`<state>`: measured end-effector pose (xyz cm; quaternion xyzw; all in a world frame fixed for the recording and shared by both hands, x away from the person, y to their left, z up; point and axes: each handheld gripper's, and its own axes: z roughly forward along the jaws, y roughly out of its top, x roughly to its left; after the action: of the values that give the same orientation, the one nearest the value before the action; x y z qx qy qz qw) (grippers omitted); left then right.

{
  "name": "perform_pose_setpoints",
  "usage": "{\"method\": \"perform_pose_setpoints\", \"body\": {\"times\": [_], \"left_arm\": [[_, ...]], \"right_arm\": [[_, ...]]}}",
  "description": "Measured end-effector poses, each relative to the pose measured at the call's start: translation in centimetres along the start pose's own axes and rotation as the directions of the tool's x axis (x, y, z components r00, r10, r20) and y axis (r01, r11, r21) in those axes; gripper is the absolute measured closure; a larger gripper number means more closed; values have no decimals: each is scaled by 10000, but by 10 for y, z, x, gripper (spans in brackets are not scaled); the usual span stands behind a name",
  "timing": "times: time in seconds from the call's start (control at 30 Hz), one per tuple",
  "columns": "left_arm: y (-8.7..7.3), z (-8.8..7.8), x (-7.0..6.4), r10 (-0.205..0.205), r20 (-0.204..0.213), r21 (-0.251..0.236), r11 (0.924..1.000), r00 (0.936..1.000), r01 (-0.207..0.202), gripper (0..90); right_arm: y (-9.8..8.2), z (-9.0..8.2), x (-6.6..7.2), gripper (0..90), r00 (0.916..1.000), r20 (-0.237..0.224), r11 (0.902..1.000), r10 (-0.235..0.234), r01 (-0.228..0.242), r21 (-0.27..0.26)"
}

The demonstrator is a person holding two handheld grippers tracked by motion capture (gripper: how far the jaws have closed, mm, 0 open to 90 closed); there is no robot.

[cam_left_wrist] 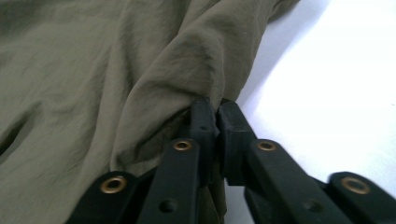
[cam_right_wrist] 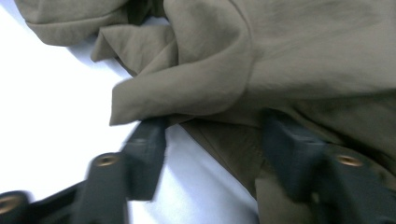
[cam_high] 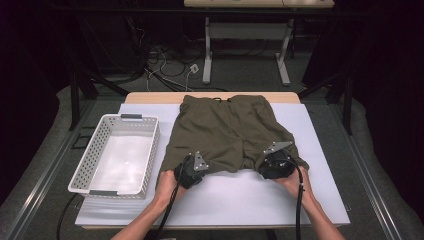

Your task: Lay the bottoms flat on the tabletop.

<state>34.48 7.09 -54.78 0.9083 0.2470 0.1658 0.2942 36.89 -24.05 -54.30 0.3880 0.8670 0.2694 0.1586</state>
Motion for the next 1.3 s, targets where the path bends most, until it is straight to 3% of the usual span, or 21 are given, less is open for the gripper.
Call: {"method": "perform_pose_setpoints", "body": {"times": [0.1,0.17,0.23,0.27,0.37,0.4,0.5,0.53,0.63,0.73,0.9,1.0,1.03,1.07,1.13,1.23,1.3], "left_arm": [[2,-6,-1,37,171,0,10000,9998,-37,884],[3,-13,-3,-59,403,-162,9998,9992,66,884],[4,-21,-6,-50,572,-309,9995,9983,68,885],[5,-24,-7,-31,688,-314,9995,9976,53,885],[7,-34,-11,-130,1029,-565,9982,9946,189,885],[8,-37,-12,-182,1145,-625,9977,9933,255,885],[10,-45,-15,-196,1548,-684,9972,9877,305,885],[11,-44,-17,-227,1576,-798,9962,9872,356,885],[13,-36,-20,-188,1921,-546,9981,9812,298,885],[13,-26,-25,-309,2582,-264,9989,9656,391,884],[16,-30,-32,30,2827,-372,9993,9592,79,877],[16,-34,-31,88,2826,-438,9990,9592,37,821],[16,-37,-31,133,2790,-465,9989,9602,-3,783],[17,-39,-31,204,2739,-478,9988,9615,-76,748],[17,-45,-30,274,2682,-425,9990,9630,-166,667],[15,-50,-28,266,2400,-339,9992,9704,-191,561],[12,-54,-27,303,2207,-196,9995,9749,-266,501]], "right_arm": [[-3,4,0,650,9993,-385,9990,-40,23,-440],[-2,4,2,752,9998,-170,9987,-56,47,-506],[-3,5,3,820,9995,-297,9974,-104,83,-711],[-1,3,4,860,9997,-212,9993,-157,149,-340],[1,0,6,900,9998,-151,9988,-98,91,-481],[3,-4,6,900,9998,-156,9991,-128,122,-395],[6,-20,8,900,9999,-25,9950,-107,104,-994],[8,-26,9,900,10000,10,9909,-41,42,-1348],[11,-39,8,900,9994,272,9793,223,-163,-2019],[10,-34,5,900,9987,335,9813,377,-307,-1901],[6,-18,4,854,9990,295,9905,338,-296,-1342],[7,-15,4,791,9995,301,9933,91,-55,-1156],[7,-16,5,766,9996,291,9963,17,8,-857],[6,-14,5,731,9998,187,9938,-2,23,-1115],[5,-15,5,650,9999,124,9960,-70,81,-885],[4,-14,5,541,10000,69,9977,-8,12,-674],[4,-15,6,515,10000,51,9978,-30,33,-664]]}}
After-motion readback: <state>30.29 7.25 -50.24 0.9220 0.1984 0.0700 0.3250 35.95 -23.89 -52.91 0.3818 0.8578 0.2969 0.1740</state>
